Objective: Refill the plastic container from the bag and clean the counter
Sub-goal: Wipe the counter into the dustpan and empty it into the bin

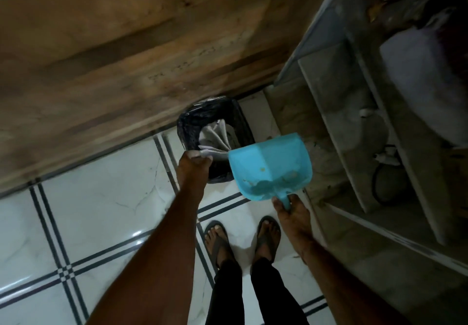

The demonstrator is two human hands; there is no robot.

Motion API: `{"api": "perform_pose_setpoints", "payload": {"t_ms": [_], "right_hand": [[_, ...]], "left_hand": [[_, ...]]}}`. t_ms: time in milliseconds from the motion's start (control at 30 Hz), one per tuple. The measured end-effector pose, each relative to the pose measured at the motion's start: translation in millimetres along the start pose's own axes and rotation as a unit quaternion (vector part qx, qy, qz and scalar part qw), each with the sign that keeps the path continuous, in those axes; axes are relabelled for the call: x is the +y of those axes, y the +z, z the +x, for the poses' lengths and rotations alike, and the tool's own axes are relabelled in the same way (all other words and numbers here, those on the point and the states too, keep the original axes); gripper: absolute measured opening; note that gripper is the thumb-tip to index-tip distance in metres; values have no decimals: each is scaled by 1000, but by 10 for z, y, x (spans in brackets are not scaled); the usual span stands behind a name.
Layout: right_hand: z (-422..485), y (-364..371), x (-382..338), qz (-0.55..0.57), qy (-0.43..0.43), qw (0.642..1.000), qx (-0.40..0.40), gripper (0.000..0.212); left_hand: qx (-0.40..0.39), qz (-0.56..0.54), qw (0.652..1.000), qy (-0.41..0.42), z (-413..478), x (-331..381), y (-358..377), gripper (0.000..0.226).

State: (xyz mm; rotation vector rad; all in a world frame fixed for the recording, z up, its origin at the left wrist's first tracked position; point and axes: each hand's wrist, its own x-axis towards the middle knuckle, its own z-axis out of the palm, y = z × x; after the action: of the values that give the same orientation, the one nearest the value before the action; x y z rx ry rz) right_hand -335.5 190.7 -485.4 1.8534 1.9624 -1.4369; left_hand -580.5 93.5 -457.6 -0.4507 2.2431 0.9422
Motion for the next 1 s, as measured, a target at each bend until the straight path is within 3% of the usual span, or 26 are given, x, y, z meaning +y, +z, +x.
{"api": "perform_pose_setpoints", "payload": {"t_ms": [267,333,533,700,1000], "right_hand": [[-1149,-926,-395,110,15,994,-16,30],[-1545,-1265,-474,132,19,991,-15,28],[-2560,-1943,-550,188,39,981,18,50],[-3046,-2153,-409,211,38,976,42,18],[-3336,-2497,-125,317,59,940,113,33]], "left_hand": [[-74,70,989,107,-1613,579,-586,51],[-99,95,979,153,-2101,780,-763,55],[-156,157,929,298,-3133,1137,-1040,69],[-204,209,885,363,-3667,1290,-987,61],[-255,241,831,432,-4300,1566,-439,62]]}}
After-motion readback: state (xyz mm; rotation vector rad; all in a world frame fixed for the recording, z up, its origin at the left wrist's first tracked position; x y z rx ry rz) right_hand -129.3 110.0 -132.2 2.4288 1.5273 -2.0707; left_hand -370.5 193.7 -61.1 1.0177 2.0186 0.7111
